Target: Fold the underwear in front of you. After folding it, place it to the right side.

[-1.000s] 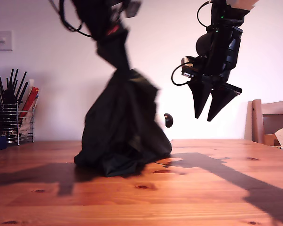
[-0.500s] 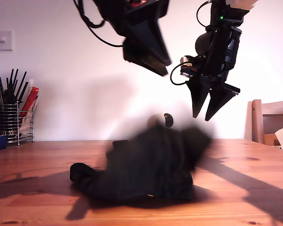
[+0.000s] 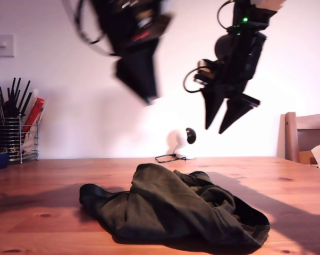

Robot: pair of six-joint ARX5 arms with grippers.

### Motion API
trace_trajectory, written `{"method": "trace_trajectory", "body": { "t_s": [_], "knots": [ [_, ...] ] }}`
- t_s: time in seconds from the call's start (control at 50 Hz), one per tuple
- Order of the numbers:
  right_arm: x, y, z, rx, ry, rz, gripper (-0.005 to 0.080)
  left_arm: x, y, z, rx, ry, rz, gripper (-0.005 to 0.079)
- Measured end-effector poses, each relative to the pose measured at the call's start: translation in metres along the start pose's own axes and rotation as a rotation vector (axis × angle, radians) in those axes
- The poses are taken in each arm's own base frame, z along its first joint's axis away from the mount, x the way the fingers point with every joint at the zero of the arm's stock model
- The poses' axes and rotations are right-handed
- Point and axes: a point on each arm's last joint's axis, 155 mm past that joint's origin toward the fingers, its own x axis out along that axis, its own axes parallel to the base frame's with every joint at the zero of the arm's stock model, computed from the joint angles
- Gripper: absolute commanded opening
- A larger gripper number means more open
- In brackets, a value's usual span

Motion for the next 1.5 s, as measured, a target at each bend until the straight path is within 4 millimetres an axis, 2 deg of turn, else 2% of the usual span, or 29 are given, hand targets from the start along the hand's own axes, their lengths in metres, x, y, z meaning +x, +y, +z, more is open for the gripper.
{"method": "trace_trajectory", "body": {
  "t_s": [0.12,0.28,0.54,0.66,1.02,1.28,1.5],
  "knots": [
    [0.003,0.008,0.009,-0.025,-0.028,0.001,0.0422,0.000,0.025,-0.016,-0.094,0.016,0.011,0.0408],
    [0.013,0.008,0.012,-0.015,-0.032,-0.001,0.0422,-0.001,0.034,-0.025,-0.140,0.029,0.010,0.0408],
    [0.077,-0.009,-0.012,0.027,0.095,0.013,0.0422,-0.001,0.033,-0.024,-0.139,0.026,0.008,0.0408],
    [0.095,-0.016,-0.019,0.039,0.124,0.014,0.0422,-0.001,0.034,-0.024,-0.139,0.023,0.009,0.0408],
    [0.097,-0.012,-0.013,0.034,0.100,0.037,0.0414,-0.001,0.035,-0.020,-0.134,0.008,0.011,0.0408],
    [0.101,-0.002,-0.002,0.025,0.062,0.042,0.0286,-0.001,0.035,-0.020,-0.134,0.008,0.011,0.0408],
    [0.103,0.009,-0.012,0.022,0.106,0.053,0.0308,-0.001,0.035,-0.021,-0.134,0.010,0.010,0.0408]
  ]
}}
